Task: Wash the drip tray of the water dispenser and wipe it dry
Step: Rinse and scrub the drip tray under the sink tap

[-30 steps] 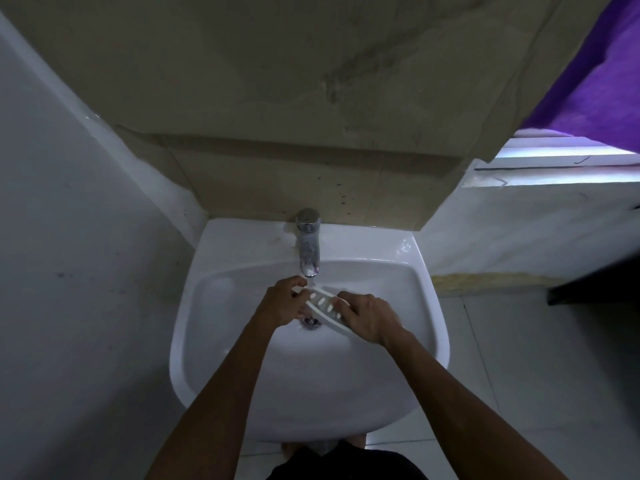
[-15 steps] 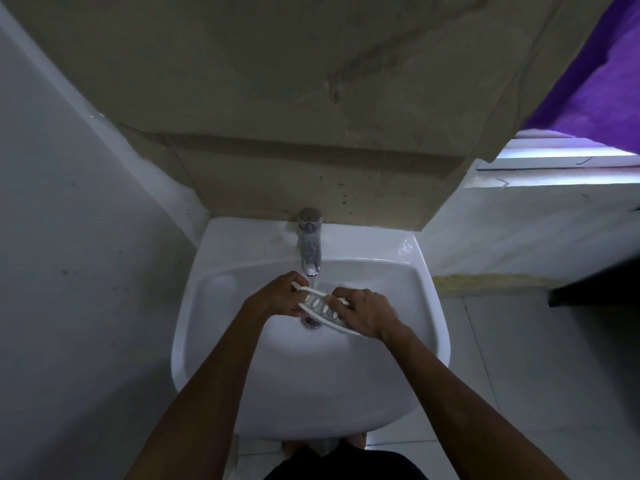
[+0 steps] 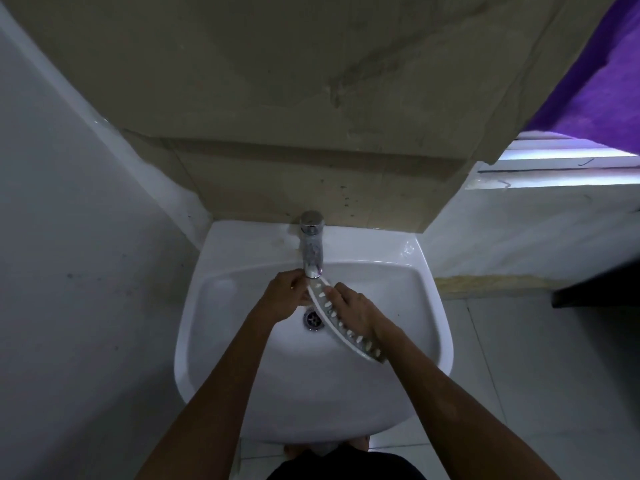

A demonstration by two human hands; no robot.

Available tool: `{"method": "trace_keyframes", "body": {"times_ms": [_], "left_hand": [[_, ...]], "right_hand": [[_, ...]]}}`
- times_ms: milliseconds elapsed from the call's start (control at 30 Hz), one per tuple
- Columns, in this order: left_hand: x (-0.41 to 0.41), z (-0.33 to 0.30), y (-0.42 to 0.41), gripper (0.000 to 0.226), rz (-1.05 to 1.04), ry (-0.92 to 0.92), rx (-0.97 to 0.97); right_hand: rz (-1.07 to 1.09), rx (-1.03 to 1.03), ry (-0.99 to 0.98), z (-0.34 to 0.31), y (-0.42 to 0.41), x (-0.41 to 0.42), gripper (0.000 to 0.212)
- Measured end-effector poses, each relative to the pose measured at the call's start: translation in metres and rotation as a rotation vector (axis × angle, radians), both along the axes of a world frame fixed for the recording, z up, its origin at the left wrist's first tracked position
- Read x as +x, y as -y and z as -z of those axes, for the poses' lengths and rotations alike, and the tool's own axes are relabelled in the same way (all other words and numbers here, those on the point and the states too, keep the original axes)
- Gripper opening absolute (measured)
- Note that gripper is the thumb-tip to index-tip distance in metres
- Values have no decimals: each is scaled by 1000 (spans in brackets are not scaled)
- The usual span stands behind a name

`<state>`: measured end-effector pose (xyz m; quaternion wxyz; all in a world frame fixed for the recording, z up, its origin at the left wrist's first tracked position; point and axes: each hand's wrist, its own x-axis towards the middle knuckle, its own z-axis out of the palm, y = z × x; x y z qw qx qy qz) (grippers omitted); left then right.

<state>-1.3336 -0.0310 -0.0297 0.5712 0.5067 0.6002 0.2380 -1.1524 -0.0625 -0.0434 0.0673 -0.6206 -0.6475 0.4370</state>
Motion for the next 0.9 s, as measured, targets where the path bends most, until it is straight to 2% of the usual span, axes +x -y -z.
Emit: {"method": "trace_keyframes", "body": {"times_ms": [67,133,267,467,667,767,900], "left_hand": [[2,2,6,24,-95,111,-5],[5,4,11,25,-169,147,-29],[4,12,14,22,-135,99,-56],[1,17,14,22,-93,-12,7],[0,23,25,33,-60,-22,-115],[-4,24,26,38,-51,-46,-38],[-3,22,26,37,-83,-77,19]], "right_hand": [[98,-38,-79,2,1,-3,47],[134,-63,-127,5,1,-5,48],[164,-110,-231,7,2,-8,40],[207,-204,-286,-4,0,-15,51],[308,-313,-407,-11,-1,-24,55],[304,-332,-452,-10,-3,-25,51],[315,-262,-502,-9,-6,-22,49]]}}
